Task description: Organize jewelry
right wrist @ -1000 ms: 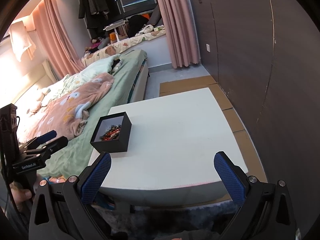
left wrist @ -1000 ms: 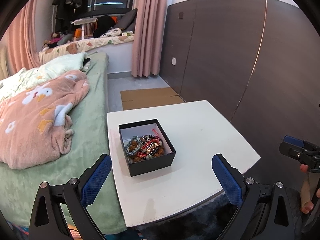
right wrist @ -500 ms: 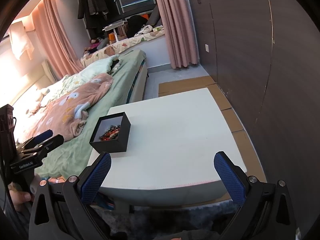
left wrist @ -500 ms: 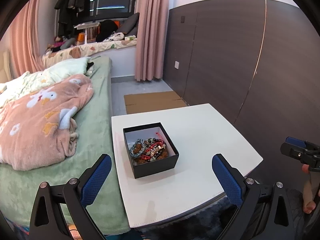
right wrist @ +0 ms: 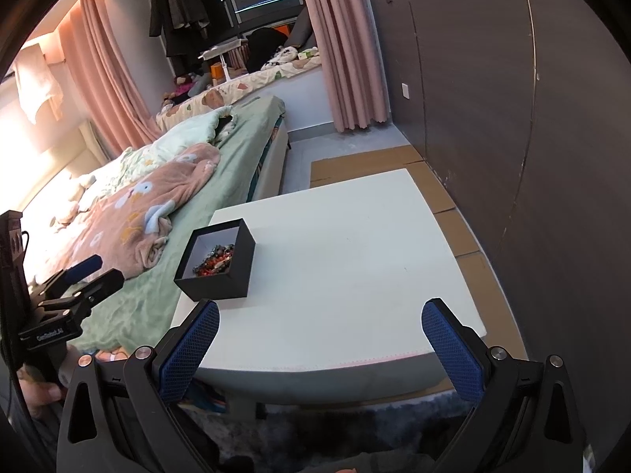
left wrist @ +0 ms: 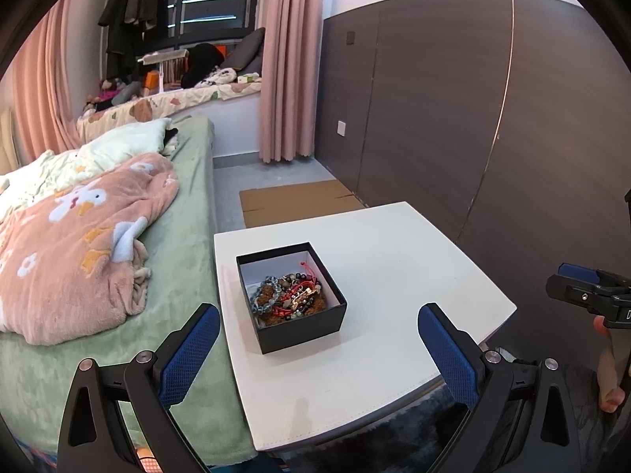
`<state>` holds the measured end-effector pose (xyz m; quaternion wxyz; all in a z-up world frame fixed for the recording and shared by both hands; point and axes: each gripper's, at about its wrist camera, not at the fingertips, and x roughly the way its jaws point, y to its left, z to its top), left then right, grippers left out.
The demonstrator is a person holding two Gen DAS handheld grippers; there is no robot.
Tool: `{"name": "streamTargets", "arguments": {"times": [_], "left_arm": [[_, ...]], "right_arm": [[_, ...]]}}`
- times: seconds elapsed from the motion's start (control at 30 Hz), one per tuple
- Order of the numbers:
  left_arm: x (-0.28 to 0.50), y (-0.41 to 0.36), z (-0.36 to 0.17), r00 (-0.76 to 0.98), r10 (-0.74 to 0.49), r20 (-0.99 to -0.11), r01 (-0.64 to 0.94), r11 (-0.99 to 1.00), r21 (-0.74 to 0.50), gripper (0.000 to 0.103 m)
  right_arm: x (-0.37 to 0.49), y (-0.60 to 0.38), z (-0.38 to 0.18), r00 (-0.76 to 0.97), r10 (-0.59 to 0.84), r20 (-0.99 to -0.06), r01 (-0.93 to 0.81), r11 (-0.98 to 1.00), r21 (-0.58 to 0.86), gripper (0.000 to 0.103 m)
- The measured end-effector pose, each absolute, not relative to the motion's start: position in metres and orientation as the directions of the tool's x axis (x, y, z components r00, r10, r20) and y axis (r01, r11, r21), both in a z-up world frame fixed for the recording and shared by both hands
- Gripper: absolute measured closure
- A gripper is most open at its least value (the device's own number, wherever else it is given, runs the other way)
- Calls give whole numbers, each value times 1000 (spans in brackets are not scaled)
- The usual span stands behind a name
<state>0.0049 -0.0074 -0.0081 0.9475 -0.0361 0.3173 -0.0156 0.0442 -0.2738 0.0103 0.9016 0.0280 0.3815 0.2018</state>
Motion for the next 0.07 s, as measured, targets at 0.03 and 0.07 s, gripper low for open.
{"name": "streamTargets", "arguments": {"times": [0.03,0.07], "left_arm": [[5,-7,-8,798,-53,-600,8,997,-79,2],[5,-7,-8,798,-53,-600,7,997,-79,2]], "right_arm": [[44,-274,10,628,385,-677,-342,917,205,0],[44,-274,10,628,385,-676,-342,917,204,0]]}}
